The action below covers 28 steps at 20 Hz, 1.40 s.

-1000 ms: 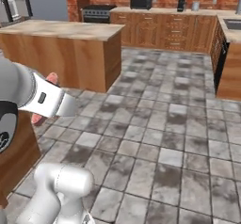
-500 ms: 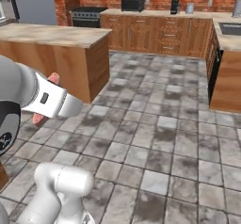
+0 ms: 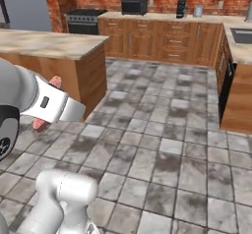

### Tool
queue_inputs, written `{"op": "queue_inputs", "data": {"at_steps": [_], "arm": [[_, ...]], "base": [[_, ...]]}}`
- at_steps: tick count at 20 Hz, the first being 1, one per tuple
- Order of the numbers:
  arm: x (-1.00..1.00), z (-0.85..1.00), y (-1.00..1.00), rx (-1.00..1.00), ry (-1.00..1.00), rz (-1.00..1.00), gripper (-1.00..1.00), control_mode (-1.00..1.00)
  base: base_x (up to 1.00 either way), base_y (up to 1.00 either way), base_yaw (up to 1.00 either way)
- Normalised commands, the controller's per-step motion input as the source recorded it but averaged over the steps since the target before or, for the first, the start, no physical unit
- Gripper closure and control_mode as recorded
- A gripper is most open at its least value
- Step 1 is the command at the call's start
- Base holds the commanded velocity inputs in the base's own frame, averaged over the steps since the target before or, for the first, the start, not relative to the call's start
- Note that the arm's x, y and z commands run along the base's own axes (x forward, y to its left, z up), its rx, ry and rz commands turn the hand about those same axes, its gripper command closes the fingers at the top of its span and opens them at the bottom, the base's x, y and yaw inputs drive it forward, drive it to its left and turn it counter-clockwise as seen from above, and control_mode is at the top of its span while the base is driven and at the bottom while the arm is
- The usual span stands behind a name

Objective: Transport the steak and squash to the fridge. Place the steak on the rack containing meat and place the squash on the rack containing the vegetable, ensuring meats and vegetables are on different racks.

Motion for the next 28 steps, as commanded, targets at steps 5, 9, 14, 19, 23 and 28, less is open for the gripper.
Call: {"op": "queue_inputs", "data": {"at_steps": [5,9,14,19,23,28], "arm": [[0.0,0.0,0.0,0.0,0.0,0.0,1.0,1.0],[0.0,0.0,0.0,0.0,0.0,0.0,1.0,1.0],[0.0,0.0,0.0,0.0,0.0,0.0,1.0,1.0],[0.0,0.0,0.0,0.0,0.0,0.0,1.0,1.0],[0.0,0.0,0.0,0.0,0.0,0.0,1.0,1.0],[0.0,0.0,0.0,0.0,0.0,0.0,1.0,1.0]], "base": [[1.0,-0.06,0.0],[1.0,-0.02,0.0],[1.0,-0.17,0.0],[1.0,-0.08,0.0],[1.0,0.0,0.0],[1.0,0.0,0.01]]}}
